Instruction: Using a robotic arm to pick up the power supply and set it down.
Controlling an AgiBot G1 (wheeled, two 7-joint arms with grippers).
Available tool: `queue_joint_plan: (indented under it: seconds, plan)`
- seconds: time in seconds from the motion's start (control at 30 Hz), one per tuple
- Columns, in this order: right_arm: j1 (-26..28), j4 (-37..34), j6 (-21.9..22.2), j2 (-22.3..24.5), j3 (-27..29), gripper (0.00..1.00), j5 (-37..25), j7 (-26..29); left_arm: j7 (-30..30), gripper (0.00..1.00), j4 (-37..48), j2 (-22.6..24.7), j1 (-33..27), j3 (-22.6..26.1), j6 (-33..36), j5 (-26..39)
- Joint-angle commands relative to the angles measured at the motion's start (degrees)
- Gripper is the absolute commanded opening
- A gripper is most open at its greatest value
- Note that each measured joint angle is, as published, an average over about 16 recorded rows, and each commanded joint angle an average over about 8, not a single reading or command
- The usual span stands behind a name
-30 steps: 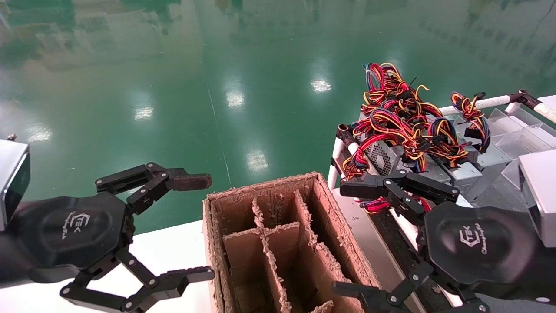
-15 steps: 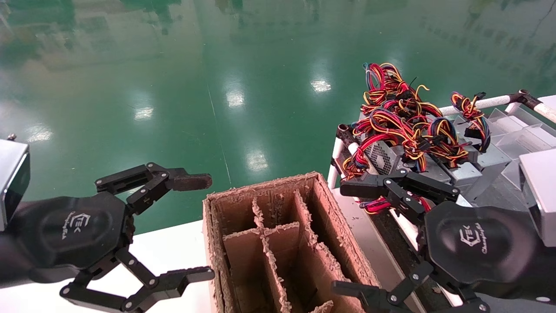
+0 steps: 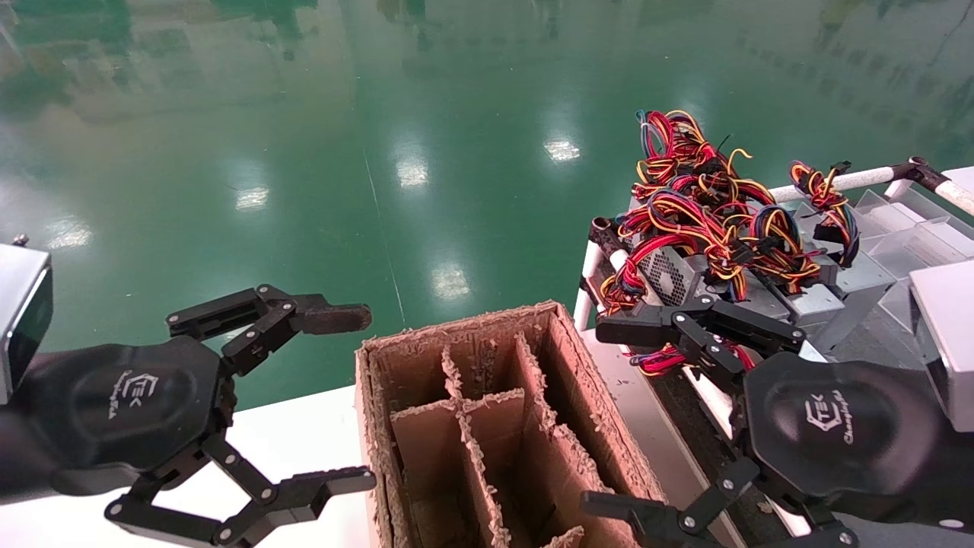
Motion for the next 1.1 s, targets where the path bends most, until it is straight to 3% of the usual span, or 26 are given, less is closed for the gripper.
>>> queue_joint_plan:
  seconds: [0.03, 1.1]
  plan:
    - [0.0, 0.0, 0.0, 0.0, 0.0, 1.0, 0.0, 0.0, 0.0, 1.0, 0.0, 0.0, 0.0, 0.0, 0.0, 0.0]
    - [0.0, 0.0, 0.0, 0.0, -0.01, 1.0, 0.0, 0.0, 0.0, 1.0, 0.0, 0.0, 0.0, 0.0, 0.0, 0.0]
